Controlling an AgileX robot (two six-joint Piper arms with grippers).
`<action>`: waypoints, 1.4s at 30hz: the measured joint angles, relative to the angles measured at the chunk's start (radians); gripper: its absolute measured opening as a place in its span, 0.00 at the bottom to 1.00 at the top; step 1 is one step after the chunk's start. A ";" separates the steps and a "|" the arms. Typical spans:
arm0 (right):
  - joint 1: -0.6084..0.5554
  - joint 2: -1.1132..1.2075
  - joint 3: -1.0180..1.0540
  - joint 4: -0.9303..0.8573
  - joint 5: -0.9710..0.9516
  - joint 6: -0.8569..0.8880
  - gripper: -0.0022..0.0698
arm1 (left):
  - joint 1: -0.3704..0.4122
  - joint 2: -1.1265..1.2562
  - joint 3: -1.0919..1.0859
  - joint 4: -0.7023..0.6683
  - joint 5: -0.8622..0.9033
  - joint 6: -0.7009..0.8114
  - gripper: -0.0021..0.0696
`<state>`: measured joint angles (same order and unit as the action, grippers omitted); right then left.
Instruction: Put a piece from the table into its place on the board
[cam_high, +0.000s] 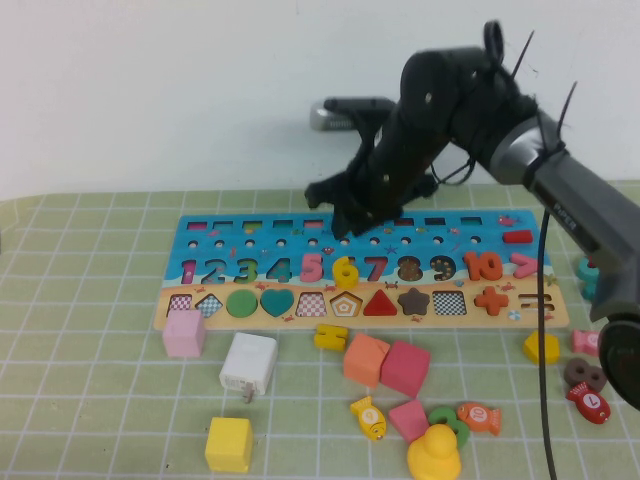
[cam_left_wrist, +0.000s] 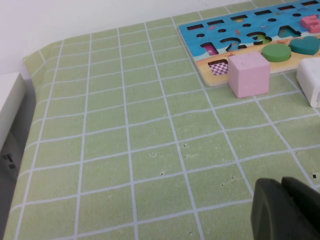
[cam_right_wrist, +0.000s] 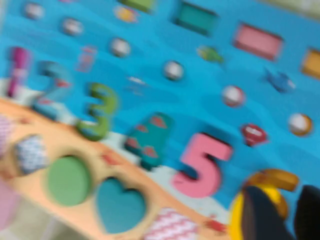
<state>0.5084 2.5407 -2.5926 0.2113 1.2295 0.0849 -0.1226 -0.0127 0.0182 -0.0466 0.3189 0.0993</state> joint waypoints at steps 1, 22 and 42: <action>0.000 0.000 -0.013 0.020 0.000 -0.020 0.25 | 0.000 0.000 0.000 0.000 0.000 0.000 0.03; 0.029 0.002 0.109 0.011 0.008 -0.085 0.03 | 0.000 0.000 0.000 0.000 0.002 -0.004 0.03; 0.051 -0.001 0.109 0.033 0.003 -0.139 0.03 | 0.000 0.000 0.000 0.000 0.002 -0.003 0.03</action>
<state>0.5594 2.5395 -2.4832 0.2440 1.2325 -0.0539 -0.1226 -0.0127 0.0182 -0.0466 0.3205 0.0963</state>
